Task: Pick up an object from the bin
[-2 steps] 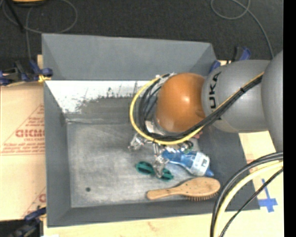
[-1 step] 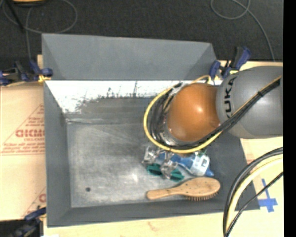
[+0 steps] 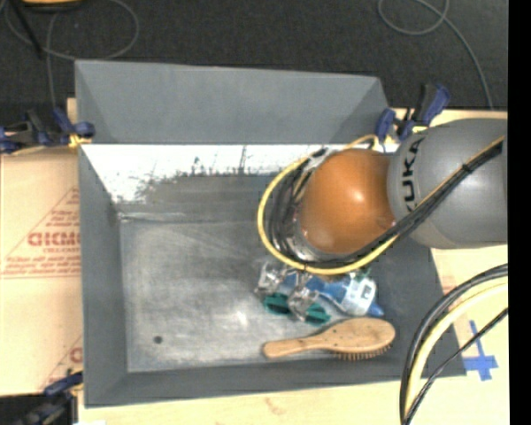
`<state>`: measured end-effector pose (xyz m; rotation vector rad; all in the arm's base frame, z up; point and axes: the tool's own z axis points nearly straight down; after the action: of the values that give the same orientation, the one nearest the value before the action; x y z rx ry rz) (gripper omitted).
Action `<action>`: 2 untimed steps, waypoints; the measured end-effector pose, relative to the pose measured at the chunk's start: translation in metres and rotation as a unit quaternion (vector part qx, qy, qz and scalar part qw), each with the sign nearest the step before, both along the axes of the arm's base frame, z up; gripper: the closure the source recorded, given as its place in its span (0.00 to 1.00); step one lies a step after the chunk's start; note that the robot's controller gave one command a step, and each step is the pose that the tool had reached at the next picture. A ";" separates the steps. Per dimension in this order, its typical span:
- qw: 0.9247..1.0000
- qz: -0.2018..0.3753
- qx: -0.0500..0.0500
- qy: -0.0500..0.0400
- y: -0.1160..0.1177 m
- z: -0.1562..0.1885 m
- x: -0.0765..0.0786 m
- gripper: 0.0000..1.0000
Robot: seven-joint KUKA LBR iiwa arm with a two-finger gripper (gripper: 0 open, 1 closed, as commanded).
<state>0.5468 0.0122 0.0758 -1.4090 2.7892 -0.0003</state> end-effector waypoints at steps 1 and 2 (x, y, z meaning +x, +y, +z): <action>1.000 0.001 0.000 0.000 0.000 0.001 0.000 1.00; 1.000 0.006 -0.004 0.005 -0.004 0.038 0.000 1.00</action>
Offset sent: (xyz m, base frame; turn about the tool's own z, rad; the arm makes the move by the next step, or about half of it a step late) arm 0.0127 -0.0039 -0.0058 0.0550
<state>0.5471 0.0084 0.1140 -1.4302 2.7911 -0.0039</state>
